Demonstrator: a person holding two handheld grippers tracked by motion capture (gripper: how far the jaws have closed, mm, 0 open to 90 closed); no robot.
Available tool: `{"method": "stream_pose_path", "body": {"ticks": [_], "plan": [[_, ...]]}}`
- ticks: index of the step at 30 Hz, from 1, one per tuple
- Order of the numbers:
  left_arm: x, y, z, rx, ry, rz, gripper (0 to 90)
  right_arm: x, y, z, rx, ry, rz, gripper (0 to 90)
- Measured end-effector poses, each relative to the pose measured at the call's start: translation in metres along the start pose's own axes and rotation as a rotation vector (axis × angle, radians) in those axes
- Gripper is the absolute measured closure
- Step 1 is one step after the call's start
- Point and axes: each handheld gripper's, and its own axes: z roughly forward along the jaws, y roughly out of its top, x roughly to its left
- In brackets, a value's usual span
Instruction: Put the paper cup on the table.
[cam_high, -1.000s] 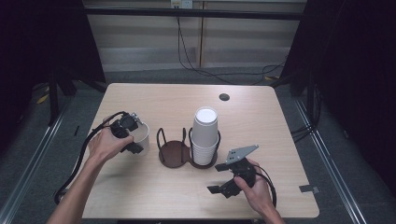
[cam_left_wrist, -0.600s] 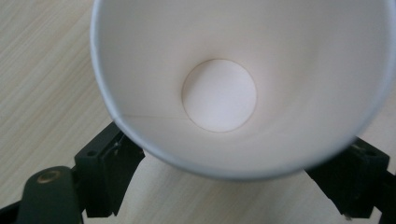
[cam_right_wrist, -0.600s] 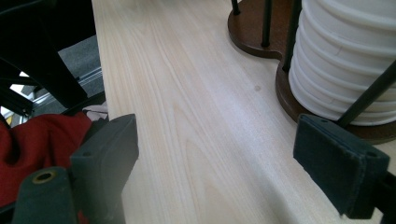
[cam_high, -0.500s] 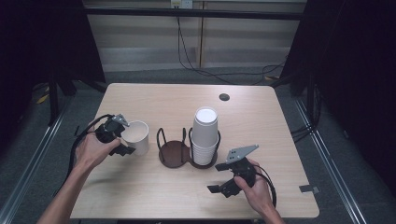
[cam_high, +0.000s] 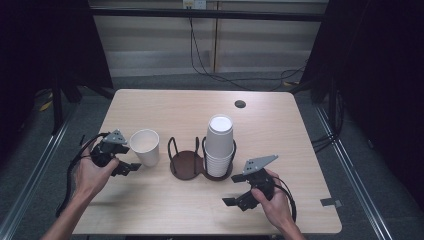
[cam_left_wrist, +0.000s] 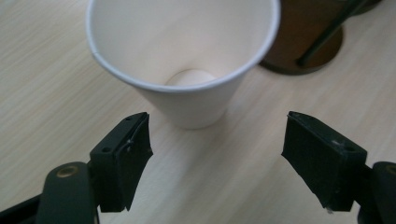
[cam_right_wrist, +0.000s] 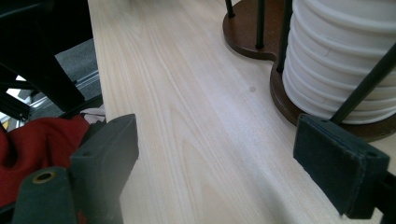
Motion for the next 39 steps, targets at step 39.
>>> {"method": "stream_pose_path", "body": {"ticks": [39], "plan": [[-0.099, -0.039, 0.005, -0.49, -0.126, -0.077, 20.8, 0.003, -0.003, -0.007, -0.09, -0.077, 0.006, 14.2]]}}
